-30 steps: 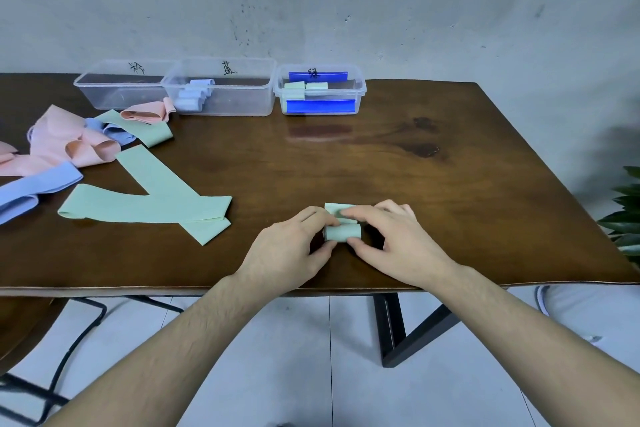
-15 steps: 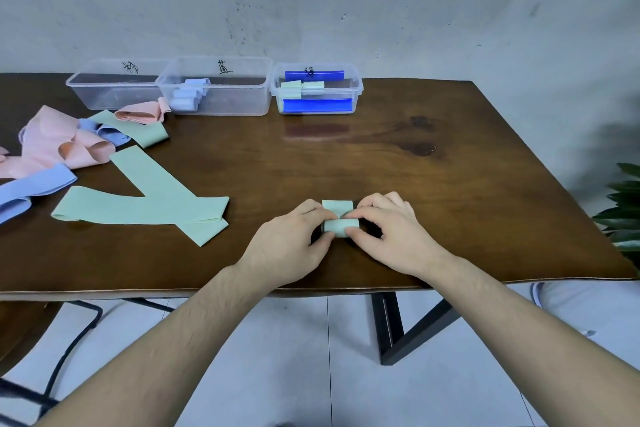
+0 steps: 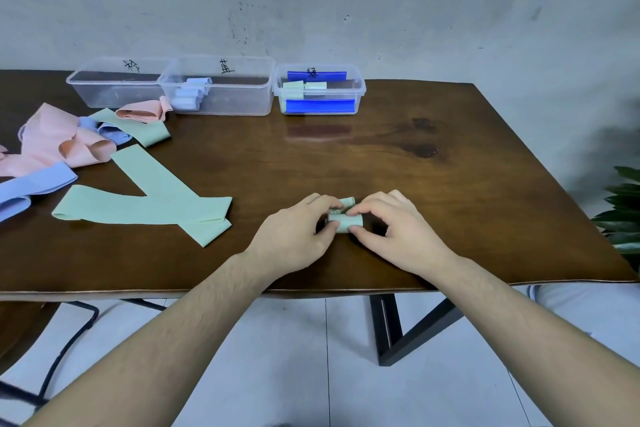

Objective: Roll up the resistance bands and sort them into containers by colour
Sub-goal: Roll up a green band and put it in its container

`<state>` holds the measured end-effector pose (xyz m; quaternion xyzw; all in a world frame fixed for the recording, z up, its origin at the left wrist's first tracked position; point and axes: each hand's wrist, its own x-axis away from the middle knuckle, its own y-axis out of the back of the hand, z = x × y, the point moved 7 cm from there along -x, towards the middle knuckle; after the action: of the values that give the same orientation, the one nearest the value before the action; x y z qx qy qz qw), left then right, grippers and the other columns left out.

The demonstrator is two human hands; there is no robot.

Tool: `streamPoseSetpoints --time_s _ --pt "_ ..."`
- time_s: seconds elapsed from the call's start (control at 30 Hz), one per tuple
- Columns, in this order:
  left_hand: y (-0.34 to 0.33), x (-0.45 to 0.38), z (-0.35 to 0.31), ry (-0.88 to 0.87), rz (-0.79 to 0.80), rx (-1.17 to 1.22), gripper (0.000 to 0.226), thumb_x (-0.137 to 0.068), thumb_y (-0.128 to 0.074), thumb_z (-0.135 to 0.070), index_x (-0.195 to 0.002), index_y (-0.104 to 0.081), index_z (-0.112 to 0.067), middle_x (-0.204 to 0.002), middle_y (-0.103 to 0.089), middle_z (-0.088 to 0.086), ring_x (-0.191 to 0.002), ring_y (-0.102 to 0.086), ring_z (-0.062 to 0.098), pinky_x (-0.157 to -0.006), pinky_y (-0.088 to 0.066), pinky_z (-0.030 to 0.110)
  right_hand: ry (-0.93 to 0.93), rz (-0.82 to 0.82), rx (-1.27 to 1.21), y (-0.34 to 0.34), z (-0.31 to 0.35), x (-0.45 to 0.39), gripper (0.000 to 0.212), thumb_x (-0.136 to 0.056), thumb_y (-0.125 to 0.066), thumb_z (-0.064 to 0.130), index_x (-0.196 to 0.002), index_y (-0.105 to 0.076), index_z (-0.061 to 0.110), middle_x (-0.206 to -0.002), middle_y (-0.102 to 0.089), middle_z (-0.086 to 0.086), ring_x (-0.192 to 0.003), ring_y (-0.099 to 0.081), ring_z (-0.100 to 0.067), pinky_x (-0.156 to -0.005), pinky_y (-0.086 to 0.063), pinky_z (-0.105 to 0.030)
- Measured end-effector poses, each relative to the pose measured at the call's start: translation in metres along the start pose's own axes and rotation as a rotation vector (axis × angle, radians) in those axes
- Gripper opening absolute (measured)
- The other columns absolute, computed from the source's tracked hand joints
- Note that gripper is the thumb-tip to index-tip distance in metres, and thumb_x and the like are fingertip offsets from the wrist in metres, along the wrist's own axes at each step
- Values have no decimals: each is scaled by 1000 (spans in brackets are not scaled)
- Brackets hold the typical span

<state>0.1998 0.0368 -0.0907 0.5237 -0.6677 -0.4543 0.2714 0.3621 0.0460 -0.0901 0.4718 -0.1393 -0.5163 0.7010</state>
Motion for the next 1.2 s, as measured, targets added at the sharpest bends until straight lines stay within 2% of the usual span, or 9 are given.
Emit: streamPoseSetpoints --time_s 0.13,0.27,0.4,0.5,0.6,0.77,0.97,1.1,1.2 --pt "1 2 -1 -20 -85 -49 33 -101 -45 -44 -129 -58 -33 -117 -53 -19 -71 -53 9 -56 -39 18 -26 29 1 -3 -4 -7 20 -93 -63 40 -113 -65 39 -105 -59 25 -97 -45 -1 -86 -41 -26" --pt "-1 3 -1 -30 -107 -106 36 -100 -44 -47 -129 -59 -31 -118 -47 -19 -68 -54 10 -51 -32 16 -69 50 -27 -6 -8 -13 20 -93 -59 44 -111 -67 40 -101 -60 24 -96 -45 -4 -83 -41 -26" --pt "1 4 0 -62 -149 -141 35 -98 -48 -48 -128 -57 -33 -116 -51 -17 -67 -54 11 -53 -40 22 -86 47 -24 -7 -10 -18 19 -92 -56 46 -106 -69 41 -97 -59 24 -94 -45 -6 -84 -43 -28" --pt "3 3 -1 -72 -178 -153 31 -98 -49 -47 -123 -60 -31 -115 -49 -17 -64 -48 9 -51 -40 21 -63 -3 29 -3 -7 -16 22 -94 -57 46 -112 -69 41 -102 -58 22 -96 -44 -6 -90 -44 -32" --pt "4 0 2 -46 -173 -116 35 -99 -49 -48 -127 -59 -31 -117 -41 -18 -64 -52 10 -53 -45 22 -5 -32 50 0 -3 -12 26 -93 -62 45 -118 -66 41 -110 -57 22 -100 -45 -5 -94 -43 -35" --pt "7 -1 2 -60 -202 -72 33 -98 -51 -46 -128 -56 -34 -120 -43 -20 -66 -53 9 -53 -45 21 -5 -47 82 -2 -7 -11 29 -92 -67 41 -121 -66 40 -110 -58 21 -99 -44 -7 -93 -45 -43" --pt "5 -6 3 -105 -193 -154 34 -95 -56 -44 -128 -54 -36 -124 -48 -20 -75 -59 9 -55 -45 22 -56 -43 153 -2 -9 -19 34 -96 -59 43 -129 -65 35 -113 -54 19 -105 -40 -6 -98 -41 -39" --pt "4 -13 5 -111 -177 -205 39 -97 -53 -44 -135 -51 -35 -129 -48 -19 -82 -62 11 -59 -48 23 -69 -26 195 0 -6 -22 42 -96 -58 46 -138 -56 38 -127 -53 19 -114 -37 -5 -100 -36 -36" --pt "4 -18 7 -106 -172 -217 41 -97 -52 -45 -136 -50 -34 -128 -49 -18 -85 -63 12 -59 -47 22 -51 -16 179 1 -3 -24 33 -96 -61 42 -128 -59 40 -127 -54 22 -116 -40 -6 -98 -37 -36"
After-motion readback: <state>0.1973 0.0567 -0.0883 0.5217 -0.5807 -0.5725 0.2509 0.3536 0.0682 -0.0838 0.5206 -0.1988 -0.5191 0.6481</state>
